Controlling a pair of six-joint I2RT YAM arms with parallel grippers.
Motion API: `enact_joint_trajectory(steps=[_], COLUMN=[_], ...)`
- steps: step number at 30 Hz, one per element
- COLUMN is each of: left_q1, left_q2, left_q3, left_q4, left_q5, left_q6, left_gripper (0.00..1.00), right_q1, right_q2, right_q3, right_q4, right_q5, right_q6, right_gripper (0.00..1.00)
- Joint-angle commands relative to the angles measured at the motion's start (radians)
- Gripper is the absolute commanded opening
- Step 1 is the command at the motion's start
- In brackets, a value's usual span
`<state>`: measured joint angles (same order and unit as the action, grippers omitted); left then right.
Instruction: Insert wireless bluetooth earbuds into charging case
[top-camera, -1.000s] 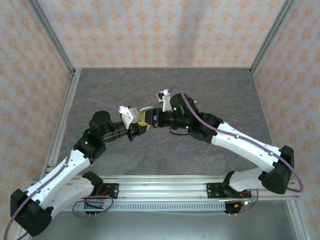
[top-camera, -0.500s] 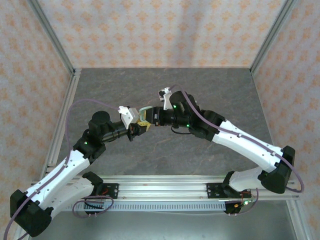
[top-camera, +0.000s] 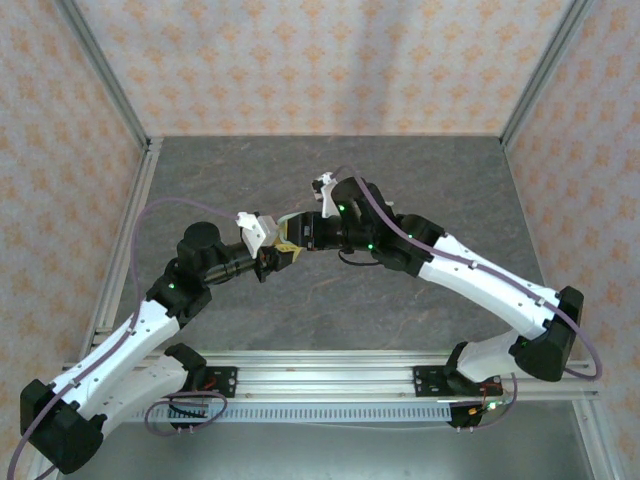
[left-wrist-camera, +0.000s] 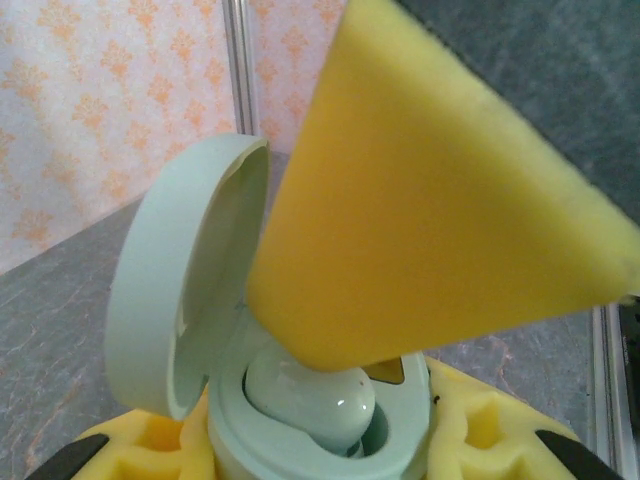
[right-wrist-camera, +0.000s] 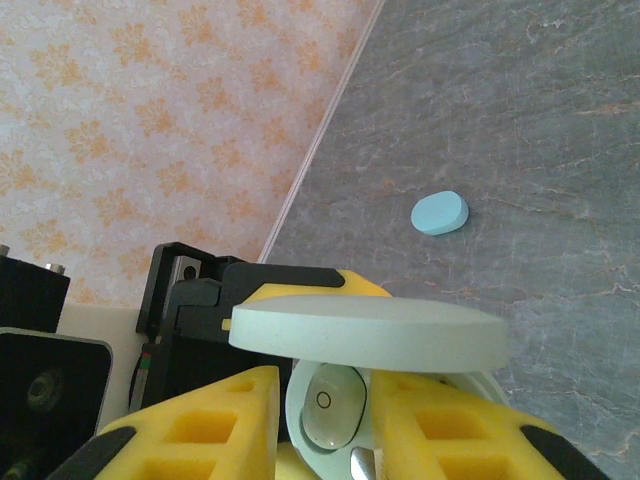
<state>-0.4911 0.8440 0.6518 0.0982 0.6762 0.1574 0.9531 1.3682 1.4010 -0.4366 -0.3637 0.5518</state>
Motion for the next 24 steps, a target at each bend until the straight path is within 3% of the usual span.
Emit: enact_joint_trajectory(steps=[1, 11, 18, 21, 24], left_q1=[-0.005, -0.005, -0.005, -0.005, -0.005], left_q2=[-0.026, -0.028, -0.024, -0.012, 0.009], left_q3=[0.006, 0.011, 0.023, 0.031, 0.034], left_q4=[0.029, 0.014, -0.001, 0.001, 0.024], left_q5=[0.011, -0.001, 0.001, 0.008, 0.018], left_q6=[-0.001, 0.001, -0.001, -0.008, -0.024], left_gripper=[0.07, 0.07, 0.06, 0.06, 0.06], right_q1=[0.009, 0.007, -0.008, -0.088, -0.233], right_q2=[-0.009, -0.122, -0.179, -0.178, -0.179], right_q3=[0.055, 0.089, 0.181, 0.194, 0.171], right_q4=[-0.033, -0.098, -0.336, -0.436, -0.505], right_q5=[0.007, 0.01, 0.282, 0.373, 0.363], right_q6=[-0.02, -0.131, -0.215, -0.193, -0.144], right_gripper=[0.29, 0.31, 0.38, 0.43, 0.43])
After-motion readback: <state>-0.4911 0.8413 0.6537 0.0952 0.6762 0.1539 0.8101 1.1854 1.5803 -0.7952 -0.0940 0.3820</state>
